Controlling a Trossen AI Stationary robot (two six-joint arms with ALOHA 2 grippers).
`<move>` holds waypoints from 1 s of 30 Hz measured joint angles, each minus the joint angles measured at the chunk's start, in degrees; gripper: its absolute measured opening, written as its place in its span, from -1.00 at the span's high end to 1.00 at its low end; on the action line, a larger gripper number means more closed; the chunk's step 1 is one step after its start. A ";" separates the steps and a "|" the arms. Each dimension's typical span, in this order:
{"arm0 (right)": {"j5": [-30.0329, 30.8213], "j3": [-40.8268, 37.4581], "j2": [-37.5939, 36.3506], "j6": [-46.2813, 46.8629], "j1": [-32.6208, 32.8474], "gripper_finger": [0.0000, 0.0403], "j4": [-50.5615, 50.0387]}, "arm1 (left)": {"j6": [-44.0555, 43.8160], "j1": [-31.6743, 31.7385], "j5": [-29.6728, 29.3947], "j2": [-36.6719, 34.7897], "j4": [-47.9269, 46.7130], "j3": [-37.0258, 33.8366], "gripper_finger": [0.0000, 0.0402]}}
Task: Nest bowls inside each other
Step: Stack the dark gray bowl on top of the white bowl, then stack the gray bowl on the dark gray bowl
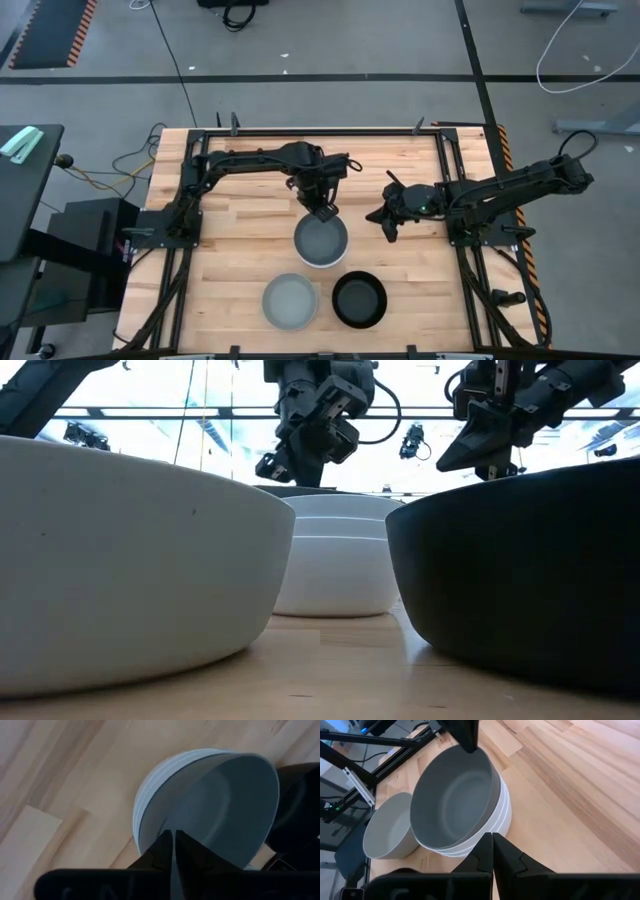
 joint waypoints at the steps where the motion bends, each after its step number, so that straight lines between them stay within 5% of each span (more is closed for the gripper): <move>1: 0.00 0.00 0.00 0.00 0.22 0.97 -0.01 | 0.00 0.16 -0.07 0.00 -0.20 0.00 0.88; 30: -1.52 0.00 -0.02 6.04 4.78 0.97 -1.65 | 2.50 2.07 -1.88 -2.47 -6.51 0.04 0.91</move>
